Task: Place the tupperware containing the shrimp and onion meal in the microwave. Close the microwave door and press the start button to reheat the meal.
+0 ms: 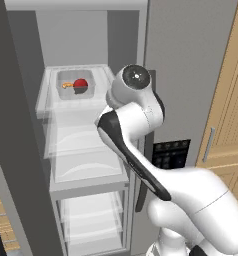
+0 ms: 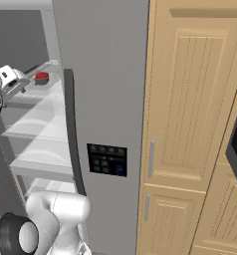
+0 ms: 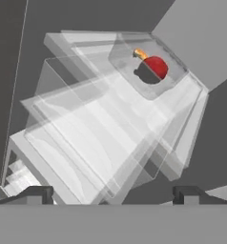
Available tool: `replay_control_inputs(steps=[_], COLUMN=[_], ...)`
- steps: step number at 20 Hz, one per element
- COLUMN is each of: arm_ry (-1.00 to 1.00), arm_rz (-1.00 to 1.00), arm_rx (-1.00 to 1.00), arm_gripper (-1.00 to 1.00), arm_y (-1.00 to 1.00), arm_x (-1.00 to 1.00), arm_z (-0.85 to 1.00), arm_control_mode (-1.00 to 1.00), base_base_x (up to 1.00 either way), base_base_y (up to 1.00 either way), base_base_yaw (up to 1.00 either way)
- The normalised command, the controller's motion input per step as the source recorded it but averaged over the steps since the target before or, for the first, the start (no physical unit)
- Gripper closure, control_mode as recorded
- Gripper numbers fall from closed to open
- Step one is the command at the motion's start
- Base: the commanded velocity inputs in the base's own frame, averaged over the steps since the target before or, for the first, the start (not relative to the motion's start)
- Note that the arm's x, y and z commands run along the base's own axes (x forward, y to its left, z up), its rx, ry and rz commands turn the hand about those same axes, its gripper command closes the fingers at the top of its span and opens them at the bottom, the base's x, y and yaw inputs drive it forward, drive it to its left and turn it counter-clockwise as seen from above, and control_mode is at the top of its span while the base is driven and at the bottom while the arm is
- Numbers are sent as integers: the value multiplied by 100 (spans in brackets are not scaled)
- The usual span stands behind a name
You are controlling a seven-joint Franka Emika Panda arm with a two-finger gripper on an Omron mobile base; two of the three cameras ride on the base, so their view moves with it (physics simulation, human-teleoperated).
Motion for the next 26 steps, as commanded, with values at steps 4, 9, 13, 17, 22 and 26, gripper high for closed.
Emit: replay_control_inputs(steps=[4,9,13,17,22,26], arm_ry=[0,0,0,0,0,0], arm_rz=[1,0,0,0,0,0], arm_rx=[-8,-2,-1,-2,-6,-9], arm_gripper=[-100,-100,-100,-100,-100,-100], arm_y=[20,9,4,6,12,26], arm_x=[19,34,43,47,41,33], arm_z=[20,2,0,0,0,0], arm_control_mode=[-100,-100,-100,-100,-100,-100], base_base_x=[0,0,0,0,0,0], base_base_y=[0,0,0,0,0,0], base_base_yaw=[0,0,0,0,0,0])
